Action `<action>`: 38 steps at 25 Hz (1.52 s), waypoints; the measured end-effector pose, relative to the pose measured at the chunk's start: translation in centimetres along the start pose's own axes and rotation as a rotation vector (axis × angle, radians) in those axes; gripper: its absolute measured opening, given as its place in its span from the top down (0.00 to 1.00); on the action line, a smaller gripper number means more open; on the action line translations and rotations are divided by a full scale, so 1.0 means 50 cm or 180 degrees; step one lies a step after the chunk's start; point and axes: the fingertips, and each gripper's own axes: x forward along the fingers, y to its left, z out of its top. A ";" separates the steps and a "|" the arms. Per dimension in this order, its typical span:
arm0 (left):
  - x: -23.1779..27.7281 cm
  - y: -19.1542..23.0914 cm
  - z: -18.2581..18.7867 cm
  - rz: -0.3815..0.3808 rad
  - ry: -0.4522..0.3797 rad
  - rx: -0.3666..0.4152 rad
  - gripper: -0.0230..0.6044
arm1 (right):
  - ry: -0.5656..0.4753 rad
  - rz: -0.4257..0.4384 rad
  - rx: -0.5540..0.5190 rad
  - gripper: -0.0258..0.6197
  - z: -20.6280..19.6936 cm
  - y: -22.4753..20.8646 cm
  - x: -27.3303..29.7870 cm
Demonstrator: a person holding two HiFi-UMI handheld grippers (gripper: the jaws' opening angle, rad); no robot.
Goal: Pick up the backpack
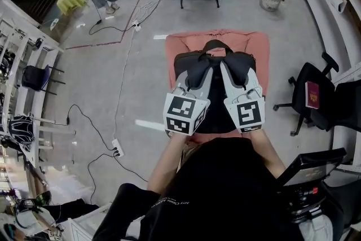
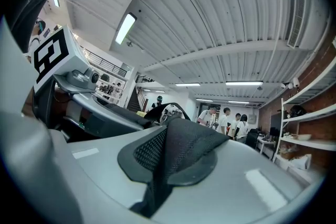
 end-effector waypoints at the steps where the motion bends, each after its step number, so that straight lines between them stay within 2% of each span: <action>1: 0.001 0.000 0.000 0.0004 -0.0010 -0.0004 0.93 | 0.0000 0.0007 -0.0032 0.91 -0.001 0.000 0.000; 6: -0.009 0.008 -0.007 0.0074 -0.0027 -0.0044 0.93 | -0.0007 -0.0007 -0.0052 0.91 -0.005 0.018 0.004; 22: 0.004 0.004 -0.035 -0.0030 0.0105 -0.0041 0.93 | 0.0088 -0.0006 0.0034 0.91 -0.034 0.013 0.006; 38: 0.000 0.003 -0.065 0.0011 0.0185 -0.0072 0.93 | 0.0100 0.0155 -0.0031 0.91 -0.053 0.032 -0.004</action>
